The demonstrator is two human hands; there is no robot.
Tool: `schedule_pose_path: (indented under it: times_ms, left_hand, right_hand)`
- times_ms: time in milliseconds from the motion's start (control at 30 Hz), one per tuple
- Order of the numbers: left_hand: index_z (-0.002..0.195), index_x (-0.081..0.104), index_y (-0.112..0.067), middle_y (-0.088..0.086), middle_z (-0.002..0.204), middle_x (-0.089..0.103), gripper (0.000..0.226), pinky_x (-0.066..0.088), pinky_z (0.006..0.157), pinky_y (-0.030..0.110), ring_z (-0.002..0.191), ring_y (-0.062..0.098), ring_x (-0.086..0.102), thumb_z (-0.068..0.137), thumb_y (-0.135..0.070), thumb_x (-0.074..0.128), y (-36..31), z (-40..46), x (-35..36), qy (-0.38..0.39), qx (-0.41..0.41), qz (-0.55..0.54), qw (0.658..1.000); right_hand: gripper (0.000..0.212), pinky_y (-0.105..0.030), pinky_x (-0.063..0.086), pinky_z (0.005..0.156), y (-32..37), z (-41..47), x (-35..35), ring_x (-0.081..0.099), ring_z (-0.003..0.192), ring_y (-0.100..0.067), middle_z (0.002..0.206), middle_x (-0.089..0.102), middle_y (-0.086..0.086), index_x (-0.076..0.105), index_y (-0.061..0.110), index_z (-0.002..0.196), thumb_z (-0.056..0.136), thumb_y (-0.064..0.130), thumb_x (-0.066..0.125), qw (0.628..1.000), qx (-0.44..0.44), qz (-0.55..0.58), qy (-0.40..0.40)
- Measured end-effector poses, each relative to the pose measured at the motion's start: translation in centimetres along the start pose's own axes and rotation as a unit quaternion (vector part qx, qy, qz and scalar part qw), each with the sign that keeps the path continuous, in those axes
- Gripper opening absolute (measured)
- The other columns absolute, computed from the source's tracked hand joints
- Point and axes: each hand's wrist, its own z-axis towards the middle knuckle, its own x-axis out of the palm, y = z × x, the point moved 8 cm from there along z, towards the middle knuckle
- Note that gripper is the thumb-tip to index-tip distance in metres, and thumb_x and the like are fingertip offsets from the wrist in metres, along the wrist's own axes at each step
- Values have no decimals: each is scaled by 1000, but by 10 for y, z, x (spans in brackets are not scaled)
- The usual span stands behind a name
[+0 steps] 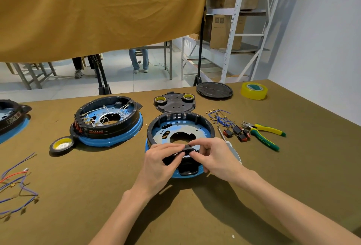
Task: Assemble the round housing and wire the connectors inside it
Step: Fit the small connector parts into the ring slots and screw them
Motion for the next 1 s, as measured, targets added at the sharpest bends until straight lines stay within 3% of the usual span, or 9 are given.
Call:
schedule_pose_path:
  times_ms: [233, 467, 567, 700, 733, 800, 867, 900, 1000]
  left_hand:
    - [114, 78, -20, -9, 112, 75, 27, 51, 97, 26, 108, 2, 66, 87, -19, 79, -3, -4, 2, -6, 13, 15, 1000]
    - [117, 75, -21, -7, 113, 74, 33, 50, 95, 31, 106, 6, 65, 85, -19, 81, -2, -6, 7, 15, 54, 52, 997]
    - [119, 73, -23, -10, 115, 71, 29, 49, 99, 30, 110, 5, 61, 90, -27, 72, 1, -6, 10, 30, 47, 57, 997]
    - [121, 68, -27, -12, 120, 65, 29, 48, 102, 33, 117, 0, 51, 93, -36, 65, 1, -8, 12, 33, 51, 84, 995]
    - [122, 68, -28, -12, 122, 63, 32, 44, 106, 33, 122, 0, 48, 93, -40, 64, 2, -8, 10, 24, 46, 87, 995]
    - [130, 64, -30, -15, 131, 57, 43, 29, 118, 33, 133, 1, 41, 90, -47, 65, 6, -8, 5, -1, 26, 89, 996]
    - [140, 56, -30, -19, 139, 50, 58, 13, 124, 27, 141, -2, 33, 87, -51, 67, 12, -10, 3, 2, 2, 81, 997]
    - [142, 54, -30, -20, 141, 49, 60, 9, 125, 26, 142, -3, 31, 87, -52, 66, 15, -11, 2, 12, -3, 81, 997]
    - [136, 58, -29, -15, 134, 57, 54, 16, 127, 35, 136, 2, 41, 88, -53, 61, 20, -13, 2, 34, 10, 105, 994]
  right_hand:
    - [28, -35, 60, 70, 1, -7, 2, 66, 67, -14, 67, 65, 6, 71, 27, 125, 98, 25, 68, 999, -12, -30, -34]
    - [30, -23, 53, 69, 8, -8, 5, 59, 69, -8, 66, 59, 12, 69, 27, 129, 98, 28, 67, 995, -40, -86, -28]
    - [32, -14, 46, 67, 9, -6, 8, 58, 71, -2, 64, 54, 18, 69, 28, 130, 99, 30, 66, 993, -40, -106, -11]
    - [33, -17, 44, 58, 10, 1, 3, 54, 58, -4, 59, 53, 13, 68, 24, 130, 97, 27, 67, 996, -20, -72, 51]
    - [30, -18, 42, 58, 15, 5, -5, 50, 56, -5, 59, 52, 11, 69, 23, 127, 96, 25, 67, 998, -22, -53, 33]
    - [19, -15, 39, 57, 25, 20, -30, 48, 55, -5, 60, 53, 11, 72, 23, 114, 98, 23, 64, 996, -25, -30, -85]
    - [16, -14, 39, 58, 35, 37, -38, 55, 63, -2, 73, 63, 13, 70, 21, 109, 102, 21, 56, 982, -11, -76, -175]
    - [17, -18, 43, 62, 40, 44, -30, 58, 71, -2, 85, 66, 11, 67, 20, 112, 103, 19, 52, 978, -1, -116, -176]
    - [17, -32, 40, 72, 34, 51, 15, 61, 93, -22, 103, 63, -1, 54, 14, 115, 98, 15, 53, 963, 29, -257, -83]
